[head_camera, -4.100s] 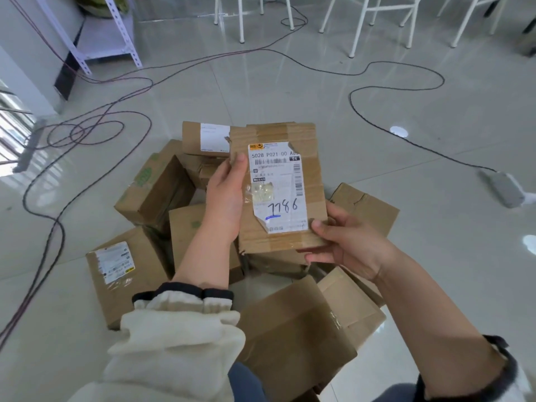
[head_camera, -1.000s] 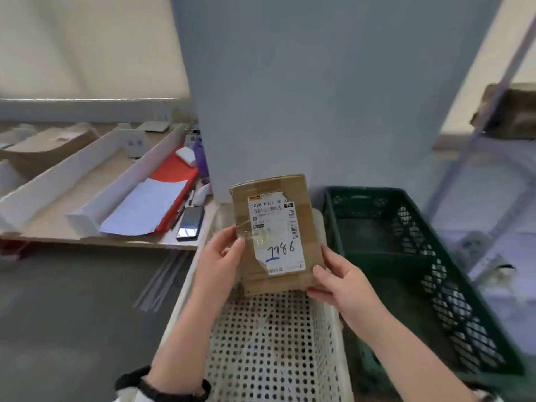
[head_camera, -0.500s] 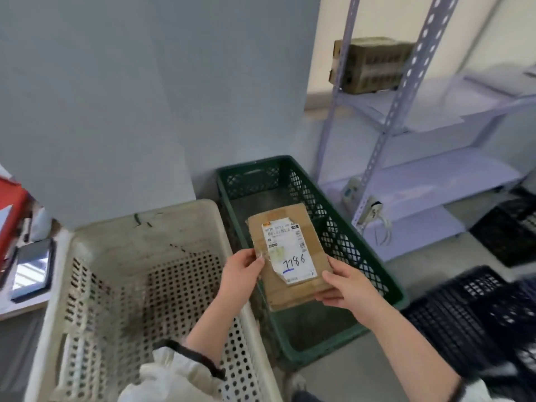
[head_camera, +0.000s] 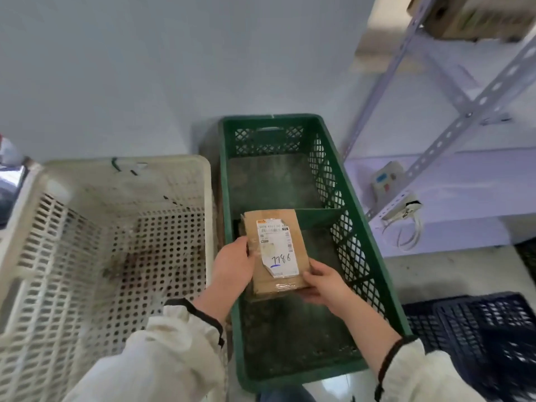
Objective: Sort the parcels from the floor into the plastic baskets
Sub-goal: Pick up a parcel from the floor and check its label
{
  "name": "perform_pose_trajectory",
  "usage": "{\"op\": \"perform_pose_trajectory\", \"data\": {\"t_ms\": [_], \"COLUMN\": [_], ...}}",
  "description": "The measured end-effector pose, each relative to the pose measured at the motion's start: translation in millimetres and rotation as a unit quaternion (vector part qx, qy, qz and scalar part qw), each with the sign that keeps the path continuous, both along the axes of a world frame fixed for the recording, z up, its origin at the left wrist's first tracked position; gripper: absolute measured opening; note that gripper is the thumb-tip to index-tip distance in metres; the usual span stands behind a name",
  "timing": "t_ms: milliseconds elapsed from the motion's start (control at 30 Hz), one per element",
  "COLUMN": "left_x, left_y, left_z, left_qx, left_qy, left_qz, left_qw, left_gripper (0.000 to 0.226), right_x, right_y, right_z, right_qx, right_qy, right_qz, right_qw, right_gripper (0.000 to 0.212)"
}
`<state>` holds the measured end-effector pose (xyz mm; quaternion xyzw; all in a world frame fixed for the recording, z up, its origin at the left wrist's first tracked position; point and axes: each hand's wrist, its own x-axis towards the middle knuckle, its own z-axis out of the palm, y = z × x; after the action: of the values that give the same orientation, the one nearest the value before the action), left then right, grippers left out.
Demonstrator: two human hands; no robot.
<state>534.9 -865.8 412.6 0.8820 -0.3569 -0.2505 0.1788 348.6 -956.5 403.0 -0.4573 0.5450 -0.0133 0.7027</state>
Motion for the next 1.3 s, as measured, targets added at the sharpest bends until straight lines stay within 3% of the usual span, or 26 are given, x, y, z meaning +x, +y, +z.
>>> {"op": "perform_pose_trajectory", "data": {"t_ms": [133, 333, 533, 700, 867, 1033, 1133, 1200, 1300], "left_x": [-10, -19, -23, -28, -27, -37, -40, -43, -43], "left_y": [-1, -5, -7, -16, -26, -17, -12, -10, -6], "left_z": [1, 3, -5, -11, -23, -27, -18, -4, 18], "left_qx": [0.070, 0.216, 0.281, 0.347, 0.420, 0.437, 0.399, 0.346, 0.230], "left_qy": [-0.110, -0.157, -0.232, -0.255, -0.204, -0.281, -0.290, -0.258, -0.191], "left_qz": [-0.081, -0.189, -0.273, -0.325, -0.301, -0.332, -0.299, -0.241, -0.144], "left_qw": [0.988, 0.945, 0.890, 0.842, 0.832, 0.788, 0.817, 0.869, 0.943], "left_gripper": [0.040, 0.051, 0.071, 0.070, 0.071, 0.067, 0.064, 0.054, 0.065], "right_x": [3, 10, 13, 14, 17, 16, 12, 10, 10], "right_y": [-3, 8, 10, 7, 7, 9, 11, 10, 6], "right_z": [-24, -48, -48, -48, -50, -47, -44, -36, -19], "right_qx": [0.021, 0.057, 0.050, 0.037, -0.032, -0.074, -0.112, -0.127, -0.141], "right_qy": [-0.017, -0.023, -0.019, 0.003, 0.062, 0.083, 0.086, 0.071, 0.057], "right_qz": [-0.013, -0.050, -0.050, -0.005, 0.082, 0.121, 0.135, 0.154, 0.187], "right_qw": [1.000, 0.997, 0.997, 0.999, 0.994, 0.986, 0.981, 0.977, 0.970], "right_gripper": [0.044, 0.045, 0.048, 0.049, 0.049, 0.041, 0.039, 0.041, 0.055]}}
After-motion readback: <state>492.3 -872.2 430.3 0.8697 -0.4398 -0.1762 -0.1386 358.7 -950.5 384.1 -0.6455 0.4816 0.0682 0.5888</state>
